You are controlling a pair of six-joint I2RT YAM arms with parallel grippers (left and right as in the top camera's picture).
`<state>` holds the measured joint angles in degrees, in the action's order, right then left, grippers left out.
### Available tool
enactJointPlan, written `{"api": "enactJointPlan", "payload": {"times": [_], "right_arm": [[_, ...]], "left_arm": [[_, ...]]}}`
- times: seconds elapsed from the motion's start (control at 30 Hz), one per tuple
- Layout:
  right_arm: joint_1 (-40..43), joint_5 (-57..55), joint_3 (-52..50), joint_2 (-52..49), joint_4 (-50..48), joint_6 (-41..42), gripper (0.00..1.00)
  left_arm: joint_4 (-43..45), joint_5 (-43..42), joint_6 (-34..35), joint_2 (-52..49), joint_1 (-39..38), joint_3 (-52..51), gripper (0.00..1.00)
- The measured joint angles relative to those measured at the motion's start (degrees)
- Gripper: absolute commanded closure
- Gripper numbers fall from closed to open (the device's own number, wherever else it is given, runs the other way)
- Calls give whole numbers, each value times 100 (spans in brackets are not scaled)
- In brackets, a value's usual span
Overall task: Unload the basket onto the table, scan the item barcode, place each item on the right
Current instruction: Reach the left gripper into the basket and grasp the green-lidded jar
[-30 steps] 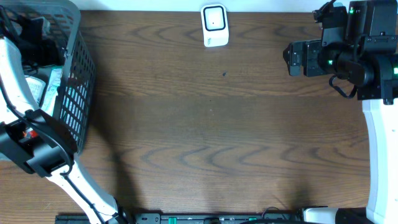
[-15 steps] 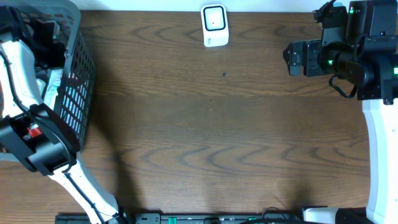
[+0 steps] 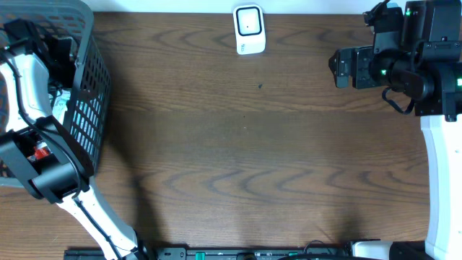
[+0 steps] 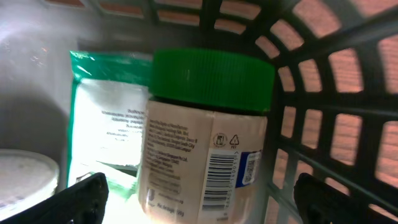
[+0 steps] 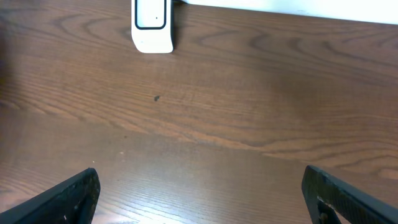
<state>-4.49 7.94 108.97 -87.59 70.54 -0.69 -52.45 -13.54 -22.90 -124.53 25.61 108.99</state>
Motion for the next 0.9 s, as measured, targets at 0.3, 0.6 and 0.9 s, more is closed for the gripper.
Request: {"api": "enactJointPlan", "payload": {"times": [0.3,0.6,0.9], "right_arm": [[0,0,2,-2,0,0,1],[0,0,2,0,0,0,1],[2,0,2,0,0,0,1]], "left_arm": [[280,-4,-4,0,-33,-118,28],[505,-2,0,0,-39,-210,22],[649,37,4,-151,-37,-435,33]]}}
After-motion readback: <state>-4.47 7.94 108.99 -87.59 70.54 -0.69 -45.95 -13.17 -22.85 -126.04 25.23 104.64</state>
